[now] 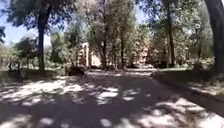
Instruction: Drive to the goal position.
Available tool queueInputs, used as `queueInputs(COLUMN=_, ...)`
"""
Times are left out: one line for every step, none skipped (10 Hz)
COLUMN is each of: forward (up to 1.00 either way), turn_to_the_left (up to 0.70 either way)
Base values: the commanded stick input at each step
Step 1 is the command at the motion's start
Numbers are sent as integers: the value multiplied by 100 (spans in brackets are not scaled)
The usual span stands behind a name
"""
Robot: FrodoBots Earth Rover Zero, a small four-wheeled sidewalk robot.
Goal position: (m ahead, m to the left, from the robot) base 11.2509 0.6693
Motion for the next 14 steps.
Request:
queueInputs(forward=85, turn_to_the_left=0)
queueInputs(forward=85, turn_to_the_left=0)
queueInputs(forward=85, turn_to_the_left=0)
queueInputs(forward=85, turn_to_the_left=0)
queueInputs(forward=85, turn_to_the_left=0)
queueInputs(forward=85, turn_to_the_left=0)
queueInputs(forward=85, turn_to_the_left=-5)
queueInputs(forward=85, turn_to_the_left=-20)
queueInputs(forward=85, turn_to_the_left=-33)
queueInputs(forward=85, turn_to_the_left=-32)
queueInputs(forward=85, turn_to_the_left=-7)
queueInputs(forward=85, turn_to_the_left=0)
queueInputs(forward=85, turn_to_the_left=0)
queueInputs(forward=85, turn_to_the_left=0)
